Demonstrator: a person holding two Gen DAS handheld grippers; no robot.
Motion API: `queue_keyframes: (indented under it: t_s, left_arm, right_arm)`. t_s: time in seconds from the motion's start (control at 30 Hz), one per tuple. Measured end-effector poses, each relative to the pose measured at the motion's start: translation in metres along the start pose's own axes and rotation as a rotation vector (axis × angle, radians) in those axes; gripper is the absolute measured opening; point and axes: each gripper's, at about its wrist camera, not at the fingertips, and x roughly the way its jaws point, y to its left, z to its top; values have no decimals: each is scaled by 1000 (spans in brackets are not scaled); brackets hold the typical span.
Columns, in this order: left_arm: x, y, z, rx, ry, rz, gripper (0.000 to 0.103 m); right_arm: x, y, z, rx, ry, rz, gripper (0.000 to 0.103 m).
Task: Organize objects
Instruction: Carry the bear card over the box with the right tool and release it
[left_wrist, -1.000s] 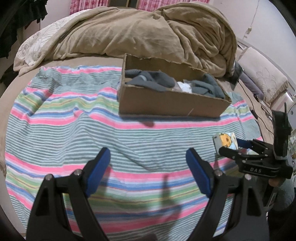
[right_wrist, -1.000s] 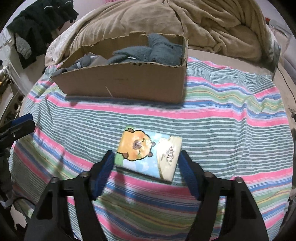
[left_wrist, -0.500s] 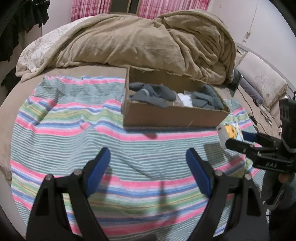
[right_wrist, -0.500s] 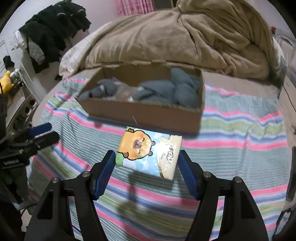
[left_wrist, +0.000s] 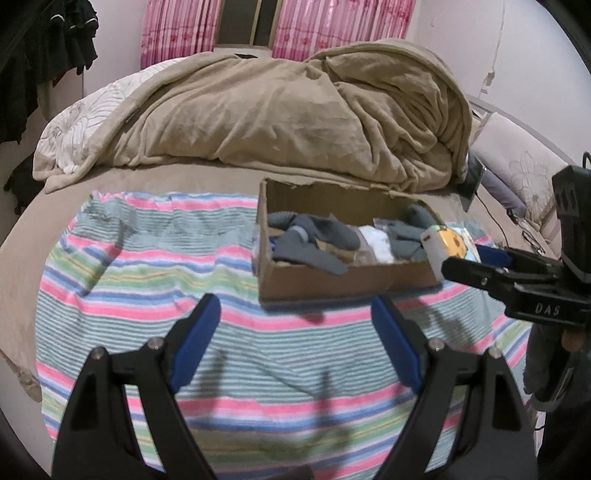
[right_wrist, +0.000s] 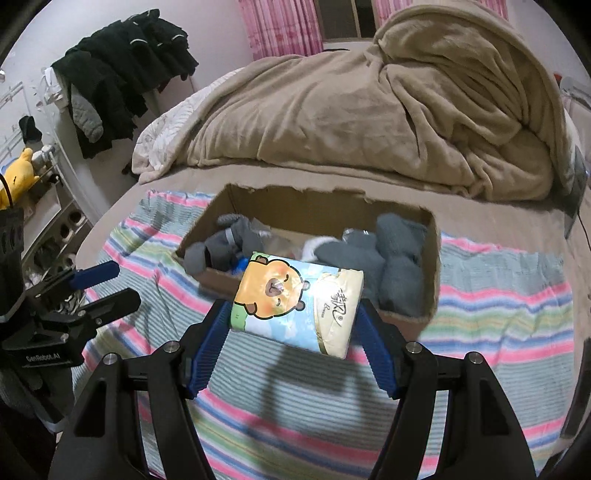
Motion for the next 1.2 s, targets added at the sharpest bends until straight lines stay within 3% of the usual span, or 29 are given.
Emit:
queue_keyframes:
  t_s: [0.83,1.2]
  left_arm:
    - [33,31,25,-50,-28,5,85]
    - [49,41,29,-68,-15,10,85]
  right_arm:
    - [76,13,60,1,28,32,72]
    - [105,19,69,-2,60,47,73]
